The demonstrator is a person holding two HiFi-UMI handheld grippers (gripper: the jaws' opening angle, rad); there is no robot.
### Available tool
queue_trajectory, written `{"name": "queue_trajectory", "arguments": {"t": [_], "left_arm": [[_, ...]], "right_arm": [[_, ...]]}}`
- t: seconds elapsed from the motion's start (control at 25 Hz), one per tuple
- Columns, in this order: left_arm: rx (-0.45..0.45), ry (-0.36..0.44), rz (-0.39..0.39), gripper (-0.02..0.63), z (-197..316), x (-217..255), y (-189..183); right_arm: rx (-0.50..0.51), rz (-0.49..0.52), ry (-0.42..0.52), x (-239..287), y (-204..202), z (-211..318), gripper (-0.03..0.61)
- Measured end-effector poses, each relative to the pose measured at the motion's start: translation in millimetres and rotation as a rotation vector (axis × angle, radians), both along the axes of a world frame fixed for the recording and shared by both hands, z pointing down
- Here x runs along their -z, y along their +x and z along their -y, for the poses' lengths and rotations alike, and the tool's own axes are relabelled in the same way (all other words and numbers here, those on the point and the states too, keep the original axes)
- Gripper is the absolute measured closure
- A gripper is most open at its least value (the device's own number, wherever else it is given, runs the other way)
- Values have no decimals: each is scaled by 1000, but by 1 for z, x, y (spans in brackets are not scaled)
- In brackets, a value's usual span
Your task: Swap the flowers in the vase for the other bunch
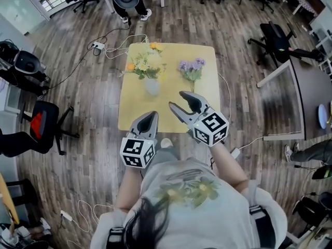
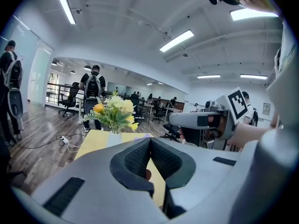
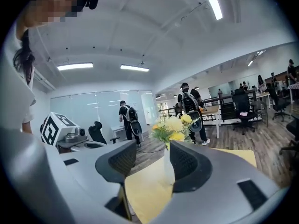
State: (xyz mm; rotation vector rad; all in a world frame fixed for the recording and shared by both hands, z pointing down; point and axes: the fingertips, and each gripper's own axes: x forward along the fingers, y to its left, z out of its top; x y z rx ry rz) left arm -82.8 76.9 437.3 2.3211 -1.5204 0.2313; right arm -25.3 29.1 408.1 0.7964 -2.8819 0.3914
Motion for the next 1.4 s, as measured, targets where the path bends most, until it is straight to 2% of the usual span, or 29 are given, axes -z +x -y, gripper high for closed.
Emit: {"name": "queue_trajectory", "arguments": {"t": [0.16, 0.52, 0.84, 1.16, 1.32, 1.4], "left_arm": [[13, -11, 3, 595, 34, -7, -23], [20, -12, 5, 595, 86, -18, -77], [36, -19, -7, 595, 102, -27, -91], [72, -27, -16, 595, 110, -33, -121], [82, -42, -19, 595, 113, -37, -133], [84, -47, -21, 595, 116, -38, -137]], "right_arm": [[-17, -13, -3, -5, -21, 43, 336], [-91, -43, -16, -18, -67, 112, 314], [-80, -121, -36, -31, -88, 150, 305], [-59, -254, -109, -71, -124, 171, 307], [-30, -270, -68, -74, -137, 172, 312], [-26, -258, -60, -73, -141, 175, 384]]}}
